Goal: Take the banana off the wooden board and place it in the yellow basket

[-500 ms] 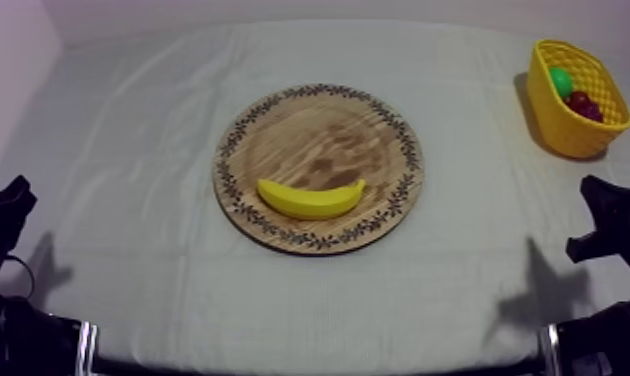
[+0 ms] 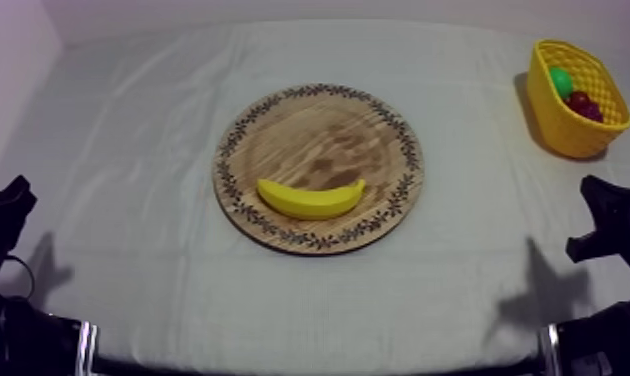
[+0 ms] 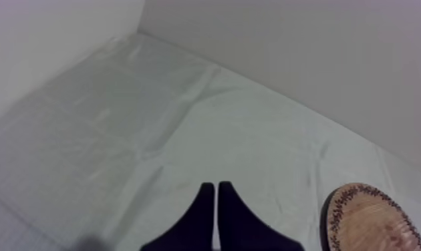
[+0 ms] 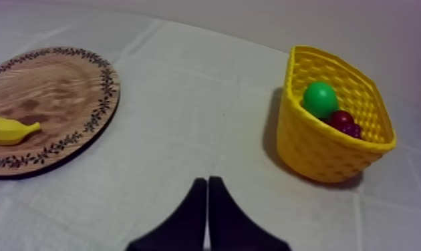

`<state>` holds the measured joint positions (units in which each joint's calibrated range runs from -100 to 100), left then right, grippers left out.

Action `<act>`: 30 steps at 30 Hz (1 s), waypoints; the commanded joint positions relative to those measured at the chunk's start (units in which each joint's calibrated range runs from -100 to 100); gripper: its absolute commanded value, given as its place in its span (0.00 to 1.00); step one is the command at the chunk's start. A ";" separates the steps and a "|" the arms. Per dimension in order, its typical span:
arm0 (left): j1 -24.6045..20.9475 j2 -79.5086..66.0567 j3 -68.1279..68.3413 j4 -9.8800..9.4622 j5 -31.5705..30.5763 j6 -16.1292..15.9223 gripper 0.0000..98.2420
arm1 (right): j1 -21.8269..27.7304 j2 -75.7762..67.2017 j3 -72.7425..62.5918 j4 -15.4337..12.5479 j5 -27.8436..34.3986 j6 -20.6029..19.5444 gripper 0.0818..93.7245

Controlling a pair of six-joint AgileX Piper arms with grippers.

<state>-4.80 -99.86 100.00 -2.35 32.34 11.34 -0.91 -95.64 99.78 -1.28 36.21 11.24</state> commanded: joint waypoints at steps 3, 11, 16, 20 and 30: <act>-0.01 0.04 0.00 -0.02 0.00 0.01 0.00 | -0.03 -0.03 -0.01 0.03 -0.08 -0.02 0.00; -0.01 0.04 0.00 -0.02 0.00 0.01 0.00 | -0.55 -0.03 -0.01 0.03 -0.08 0.54 0.00; -0.01 0.04 0.00 -0.02 0.00 0.01 0.00 | -0.26 -0.03 -0.01 0.03 -0.08 0.95 0.01; -0.01 0.04 0.00 -0.02 0.00 0.01 0.00 | 0.13 -0.03 -0.01 0.03 -0.08 2.05 0.03; -0.01 0.04 0.00 -0.02 0.00 0.01 0.00 | -0.09 0.06 -0.11 1.16 0.84 3.17 0.01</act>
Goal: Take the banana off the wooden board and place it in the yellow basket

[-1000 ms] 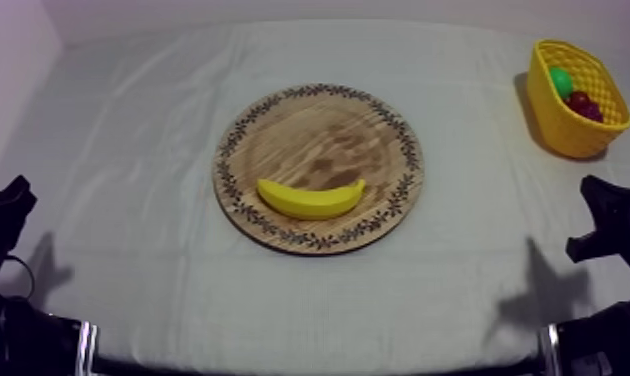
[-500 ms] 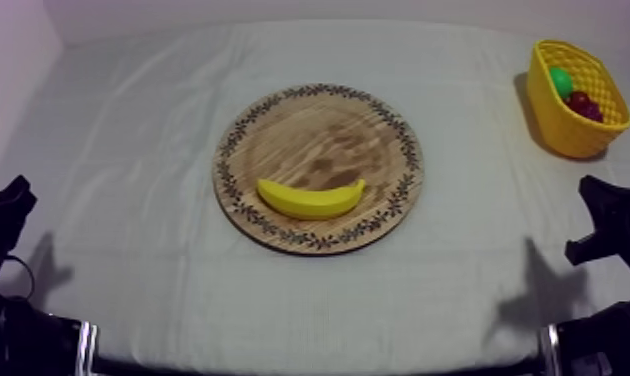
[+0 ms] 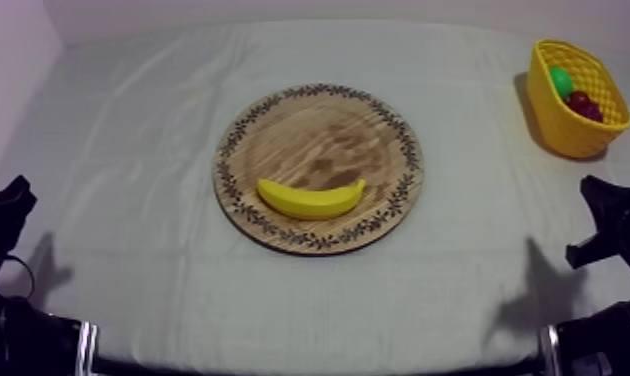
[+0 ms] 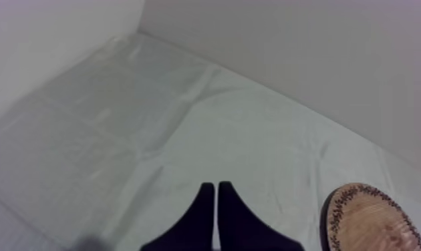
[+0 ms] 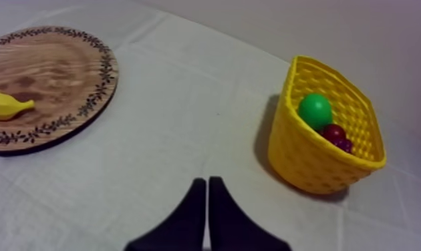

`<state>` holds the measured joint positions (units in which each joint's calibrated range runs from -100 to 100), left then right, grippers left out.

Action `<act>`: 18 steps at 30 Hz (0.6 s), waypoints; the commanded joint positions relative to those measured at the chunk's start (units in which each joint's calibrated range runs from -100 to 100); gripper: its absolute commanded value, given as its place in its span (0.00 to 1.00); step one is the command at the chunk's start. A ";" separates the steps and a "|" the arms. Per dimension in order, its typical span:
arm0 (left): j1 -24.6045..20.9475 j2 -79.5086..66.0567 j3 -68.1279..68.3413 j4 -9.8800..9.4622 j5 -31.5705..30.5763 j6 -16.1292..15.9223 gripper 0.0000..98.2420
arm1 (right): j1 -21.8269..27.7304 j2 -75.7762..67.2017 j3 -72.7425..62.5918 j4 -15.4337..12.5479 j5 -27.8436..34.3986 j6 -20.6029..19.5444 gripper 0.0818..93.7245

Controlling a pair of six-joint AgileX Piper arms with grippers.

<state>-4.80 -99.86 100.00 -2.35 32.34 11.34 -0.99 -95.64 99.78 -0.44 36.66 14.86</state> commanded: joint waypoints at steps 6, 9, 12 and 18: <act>-0.01 0.04 0.00 -0.02 0.00 0.01 0.00 | -0.22 2.71 -3.98 0.92 1.48 -1.46 0.00; -0.01 0.04 0.00 -0.02 0.00 0.01 0.00 | -0.03 5.77 -8.57 0.50 2.95 -1.63 0.00; -0.01 0.04 0.00 -0.02 0.00 0.01 0.00 | 0.17 9.62 -14.64 -0.25 5.36 -1.63 0.00; -0.01 0.04 0.00 -0.02 0.00 0.01 0.00 | 0.44 17.98 -27.83 -2.72 12.09 -0.40 0.00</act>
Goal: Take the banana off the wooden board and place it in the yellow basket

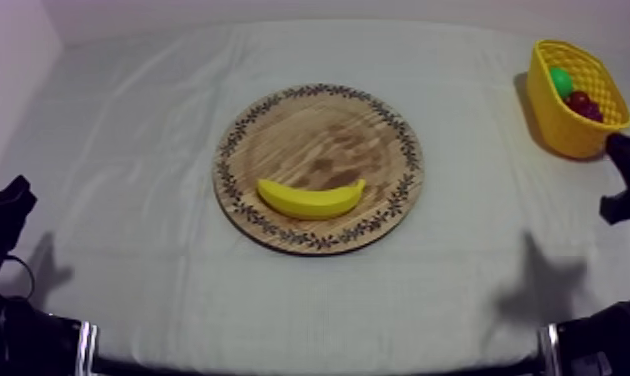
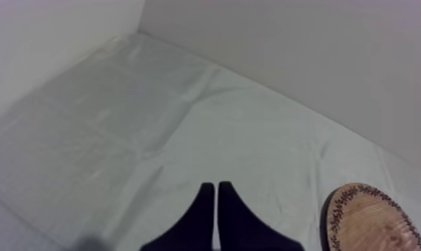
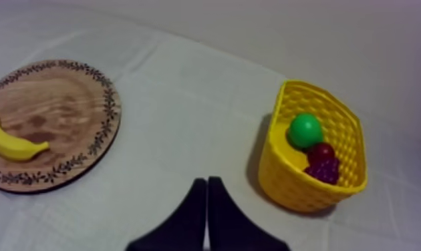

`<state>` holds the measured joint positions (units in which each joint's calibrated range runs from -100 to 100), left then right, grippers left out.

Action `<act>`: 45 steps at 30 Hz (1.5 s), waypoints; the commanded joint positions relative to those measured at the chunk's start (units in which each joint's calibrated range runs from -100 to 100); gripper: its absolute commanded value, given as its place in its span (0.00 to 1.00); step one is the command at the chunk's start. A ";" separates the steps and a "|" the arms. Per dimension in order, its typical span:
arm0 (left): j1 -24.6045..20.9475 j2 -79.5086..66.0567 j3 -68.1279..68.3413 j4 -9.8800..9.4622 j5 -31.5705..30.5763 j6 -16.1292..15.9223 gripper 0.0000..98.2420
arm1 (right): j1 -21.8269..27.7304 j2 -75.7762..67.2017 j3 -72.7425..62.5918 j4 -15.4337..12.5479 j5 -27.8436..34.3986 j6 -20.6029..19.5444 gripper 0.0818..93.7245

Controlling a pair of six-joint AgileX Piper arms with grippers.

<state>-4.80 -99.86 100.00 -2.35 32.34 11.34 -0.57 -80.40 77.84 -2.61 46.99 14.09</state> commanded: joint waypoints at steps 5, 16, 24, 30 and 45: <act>-0.01 0.04 0.00 -0.02 0.00 0.01 0.00 | -0.18 10.91 -17.13 -2.32 6.93 0.79 0.00; -0.01 0.04 0.00 -0.02 0.00 0.01 0.00 | -4.13 29.15 -39.34 -3.84 18.41 0.97 0.00; -0.01 0.04 0.00 -0.02 0.00 0.01 0.00 | -8.10 41.80 -50.89 -5.80 26.14 4.26 0.00; -0.01 0.04 0.00 -0.02 0.00 0.01 0.00 | -14.16 50.12 -55.98 -5.33 29.07 5.88 0.01; -0.01 0.04 0.00 -0.02 0.00 0.01 0.00 | -24.43 67.96 -58.70 -5.10 28.34 7.84 0.04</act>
<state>-4.80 -99.86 100.00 -2.35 32.34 11.34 -24.06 -14.48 19.12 -8.09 75.48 21.86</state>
